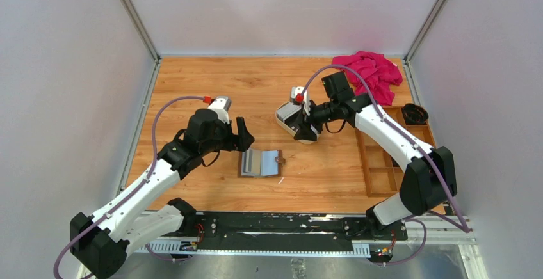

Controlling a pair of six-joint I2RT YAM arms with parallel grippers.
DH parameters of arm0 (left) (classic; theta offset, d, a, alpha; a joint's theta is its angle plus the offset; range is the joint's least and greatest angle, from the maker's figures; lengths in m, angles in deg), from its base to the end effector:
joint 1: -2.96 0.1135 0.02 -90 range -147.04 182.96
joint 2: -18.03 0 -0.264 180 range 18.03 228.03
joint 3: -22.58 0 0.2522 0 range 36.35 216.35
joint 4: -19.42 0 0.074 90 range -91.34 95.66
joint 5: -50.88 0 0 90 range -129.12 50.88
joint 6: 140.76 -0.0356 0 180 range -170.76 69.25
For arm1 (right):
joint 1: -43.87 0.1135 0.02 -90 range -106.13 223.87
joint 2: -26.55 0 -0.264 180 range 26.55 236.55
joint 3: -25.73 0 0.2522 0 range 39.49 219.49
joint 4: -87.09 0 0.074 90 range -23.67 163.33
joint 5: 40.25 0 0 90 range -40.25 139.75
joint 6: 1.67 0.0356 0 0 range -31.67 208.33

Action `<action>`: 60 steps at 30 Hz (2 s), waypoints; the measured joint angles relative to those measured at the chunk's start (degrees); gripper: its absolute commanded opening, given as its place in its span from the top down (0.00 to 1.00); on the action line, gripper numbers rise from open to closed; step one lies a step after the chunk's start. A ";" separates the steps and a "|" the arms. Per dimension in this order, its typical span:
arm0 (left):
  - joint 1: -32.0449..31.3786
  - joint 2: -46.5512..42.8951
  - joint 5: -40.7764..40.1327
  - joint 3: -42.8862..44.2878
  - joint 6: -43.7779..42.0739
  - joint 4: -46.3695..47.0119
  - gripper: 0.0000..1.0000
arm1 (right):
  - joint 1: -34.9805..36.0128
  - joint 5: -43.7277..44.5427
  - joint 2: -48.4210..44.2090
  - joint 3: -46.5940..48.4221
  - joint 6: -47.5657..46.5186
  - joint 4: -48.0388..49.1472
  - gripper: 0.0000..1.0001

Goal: Put the credit cards into the card holder
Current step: Turn over the card slot in the card holder, then pick up the credit card from the storage box.

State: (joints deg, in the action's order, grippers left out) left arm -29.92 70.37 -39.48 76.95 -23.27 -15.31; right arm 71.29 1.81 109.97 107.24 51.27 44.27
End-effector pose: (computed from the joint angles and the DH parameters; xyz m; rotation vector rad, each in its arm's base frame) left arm 0.1706 -0.1100 0.2722 0.0998 2.2016 -0.5994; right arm 0.2642 0.1668 0.2985 -1.4852 1.6071 0.8779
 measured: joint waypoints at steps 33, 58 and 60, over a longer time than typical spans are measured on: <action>5.75 -5.05 4.90 3.82 -24.96 -7.17 0.13 | -5.79 5.38 31.76 24.46 -55.93 -13.55 0.51; 8.17 -2.73 5.46 3.82 -25.03 -6.54 0.13 | -1.07 16.41 30.40 16.46 -49.72 3.61 0.48; 8.31 -2.54 5.46 3.82 -25.03 -6.54 0.13 | -1.07 16.72 30.21 16.46 -48.78 3.82 0.49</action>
State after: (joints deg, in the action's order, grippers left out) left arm -21.62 67.83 -34.02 80.77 -48.30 -21.85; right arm 70.22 18.53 140.17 123.69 2.48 48.09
